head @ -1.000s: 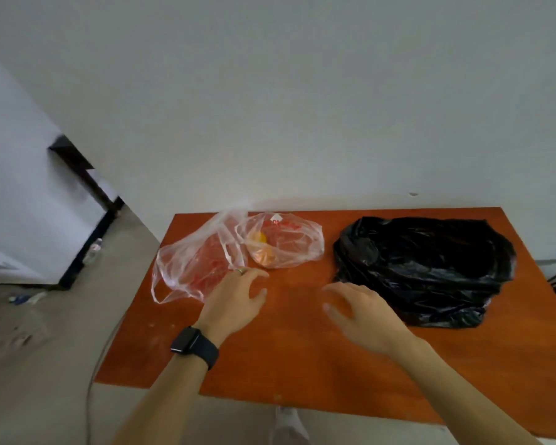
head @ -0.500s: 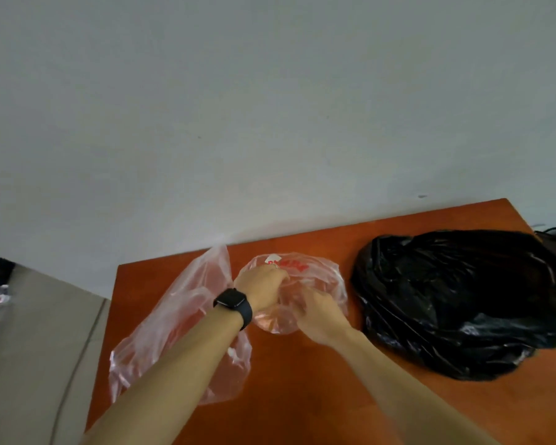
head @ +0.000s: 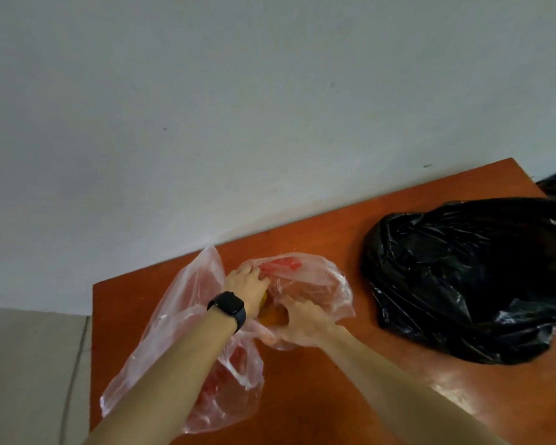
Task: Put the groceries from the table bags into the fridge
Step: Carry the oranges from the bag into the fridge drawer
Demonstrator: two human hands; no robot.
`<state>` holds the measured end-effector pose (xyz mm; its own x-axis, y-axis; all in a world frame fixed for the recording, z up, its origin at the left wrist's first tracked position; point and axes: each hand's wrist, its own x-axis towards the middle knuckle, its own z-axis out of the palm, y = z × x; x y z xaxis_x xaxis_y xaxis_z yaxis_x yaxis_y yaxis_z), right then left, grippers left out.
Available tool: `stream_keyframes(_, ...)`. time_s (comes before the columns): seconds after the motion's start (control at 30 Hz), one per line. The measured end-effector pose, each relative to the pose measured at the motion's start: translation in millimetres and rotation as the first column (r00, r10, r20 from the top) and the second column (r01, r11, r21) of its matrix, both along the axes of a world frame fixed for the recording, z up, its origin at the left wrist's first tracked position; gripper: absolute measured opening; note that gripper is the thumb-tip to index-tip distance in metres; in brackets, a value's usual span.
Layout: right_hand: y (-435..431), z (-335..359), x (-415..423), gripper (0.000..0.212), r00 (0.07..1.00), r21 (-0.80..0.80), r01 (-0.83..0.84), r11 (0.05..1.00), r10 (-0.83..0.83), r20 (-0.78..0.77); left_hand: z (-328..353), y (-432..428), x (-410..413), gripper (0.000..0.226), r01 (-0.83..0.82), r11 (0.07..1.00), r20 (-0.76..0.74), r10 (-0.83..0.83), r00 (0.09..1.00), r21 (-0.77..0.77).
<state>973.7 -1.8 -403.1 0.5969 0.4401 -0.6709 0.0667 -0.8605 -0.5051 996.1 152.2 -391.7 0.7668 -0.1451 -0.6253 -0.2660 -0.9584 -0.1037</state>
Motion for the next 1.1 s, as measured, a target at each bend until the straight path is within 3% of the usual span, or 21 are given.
stream_keyframes(0.07,-7.0,12.0,0.0,0.079,1.000,0.010,-0.024,1.000,0.024,-0.010,-3.9,0.8,0.6,0.057,0.030,0.999,-0.004,-0.030,1.000,0.031)
stream_keyframes(0.13,-31.2,-33.3,6.2,0.073,0.996,-0.033,0.069,0.997,-0.066,0.067,-5.8,-1.0,1.1,0.056,0.059,0.997,0.011,-0.060,0.998,0.056)
stream_keyframes(0.17,-38.2,-53.8,7.8,0.081,0.988,-0.035,0.125,0.992,-0.121,0.095,-6.1,-1.8,0.9,0.056,0.071,0.995,0.013,-0.072,0.997,0.067)
stream_keyframes(0.23,-56.4,-97.8,6.9,0.091,0.988,-0.070,0.140,0.988,-0.134,0.075,-5.3,-3.0,0.0,0.054,0.093,0.991,0.007,-0.094,0.996,0.092)
stream_keyframes(0.27,-55.9,-101.2,6.3,0.085,0.992,-0.056,0.102,0.993,-0.097,0.082,-4.0,-4.5,-1.3,0.054,0.105,0.990,0.011,-0.106,0.994,0.096)
stream_keyframes(0.4,-25.5,-7.6,-6.6,0.070,0.996,0.021,0.038,0.999,-0.039,0.085,2.5,-9.4,-7.2,0.043,0.134,0.989,0.050,-0.137,0.989,0.063)
stream_keyframes(0.53,-39.7,-2.9,-16.5,0.058,0.974,0.082,0.144,0.986,-0.156,0.167,13.4,-15.0,-10.1,0.034,0.100,0.990,0.131,-0.087,0.987,-0.096)
stream_keyframes(0.7,-79.9,16.4,-31.3,0.057,0.861,0.323,0.309,0.895,-0.408,0.304,34.0,-27.2,-8.1,0.059,0.052,0.968,0.229,0.005,0.973,-0.244)
stream_keyframes(0.9,-133.5,49.5,-54.5,0.065,0.730,0.489,0.462,0.740,-0.631,0.265,74.7,-62.5,-14.1,0.059,0.056,0.922,0.273,0.055,0.961,-0.384)
stream_keyframes(1.1,-217.8,98.1,-107.5,0.062,0.608,0.580,0.498,0.645,-0.736,0.296,118.4,-147.8,-42.1,0.063,0.092,0.817,0.326,0.121,0.937,-0.570)
